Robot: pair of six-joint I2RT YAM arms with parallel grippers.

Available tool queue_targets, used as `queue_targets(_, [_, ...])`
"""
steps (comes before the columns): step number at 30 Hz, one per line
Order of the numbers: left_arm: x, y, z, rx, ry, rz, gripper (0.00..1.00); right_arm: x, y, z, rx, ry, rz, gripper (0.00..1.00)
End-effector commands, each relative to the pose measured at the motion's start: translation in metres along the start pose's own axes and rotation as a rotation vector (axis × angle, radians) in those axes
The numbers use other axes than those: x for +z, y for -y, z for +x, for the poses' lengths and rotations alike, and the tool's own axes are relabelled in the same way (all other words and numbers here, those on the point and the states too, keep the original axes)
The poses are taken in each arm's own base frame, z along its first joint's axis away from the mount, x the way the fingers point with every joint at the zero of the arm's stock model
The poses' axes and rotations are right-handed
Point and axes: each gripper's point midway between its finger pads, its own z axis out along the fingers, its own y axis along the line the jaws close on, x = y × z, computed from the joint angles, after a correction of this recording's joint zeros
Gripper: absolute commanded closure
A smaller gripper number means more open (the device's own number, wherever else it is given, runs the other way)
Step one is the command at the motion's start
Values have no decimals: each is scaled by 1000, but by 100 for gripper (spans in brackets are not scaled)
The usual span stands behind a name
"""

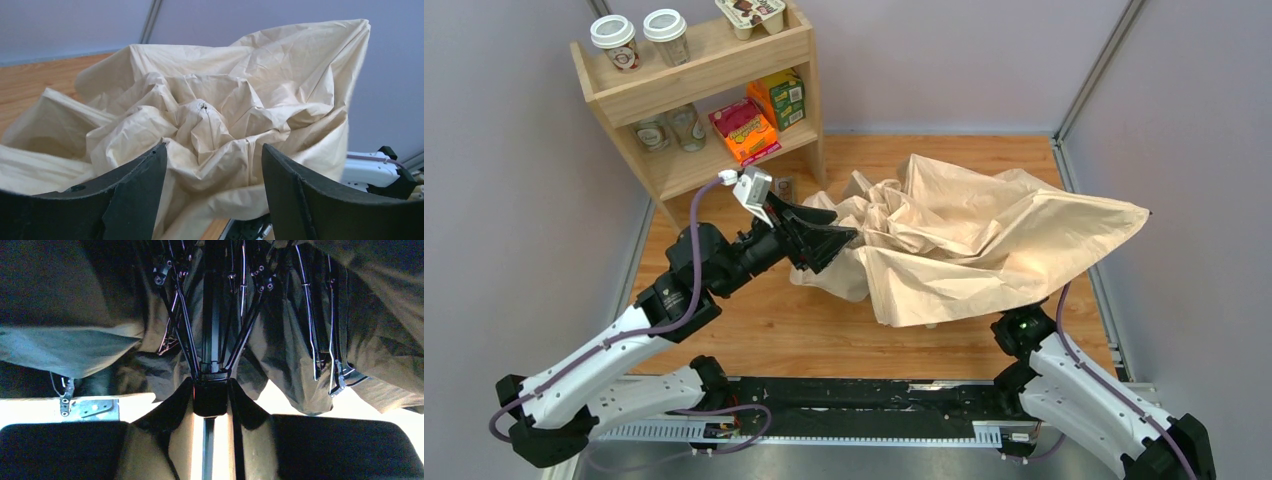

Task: Put away the umbrella

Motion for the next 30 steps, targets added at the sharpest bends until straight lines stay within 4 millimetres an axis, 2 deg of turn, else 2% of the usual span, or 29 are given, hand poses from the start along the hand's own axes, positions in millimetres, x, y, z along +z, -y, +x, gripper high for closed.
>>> queue_targets(1, [15, 10, -8, 12, 14, 51, 23, 4, -19, -45, -77, 145, -94, 100])
queue_targets(5, [35, 28, 0, 6, -38, 148, 23, 5, -20, -47, -76, 138, -97, 100])
queue_targets(6, [37, 34, 6, 9, -61, 189, 23, 5, -19, -48, -81, 141, -91, 100])
queue_targets(9, [36, 43, 4, 39, -52, 250, 23, 4, -18, -46, -87, 136, -83, 100])
queue_targets(11, [33, 39, 5, 46, -49, 232, 23, 4, -19, -44, -90, 130, -94, 100])
queue_targets(14, [28, 44, 7, 54, -59, 265, 23, 5, -15, -47, -77, 145, -74, 100])
queue_targets(20, [32, 47, 23, 46, -133, 297, 26, 12, -13, -46, -35, 124, -74, 100])
queue_targets(25, [36, 56, 27, 54, -177, 350, 21, 17, 16, -52, 28, 101, 87, 100])
queue_targets(28, [39, 52, 32, 73, -195, 341, 21, 20, 20, -56, 55, 85, 109, 100])
queue_targets(29, [40, 53, 30, 76, -194, 343, 23, 21, 17, -58, 58, 83, 93, 100])
queue_targets(30, [46, 49, 37, 69, -218, 330, 31, 21, 14, -63, 58, 90, 79, 100])
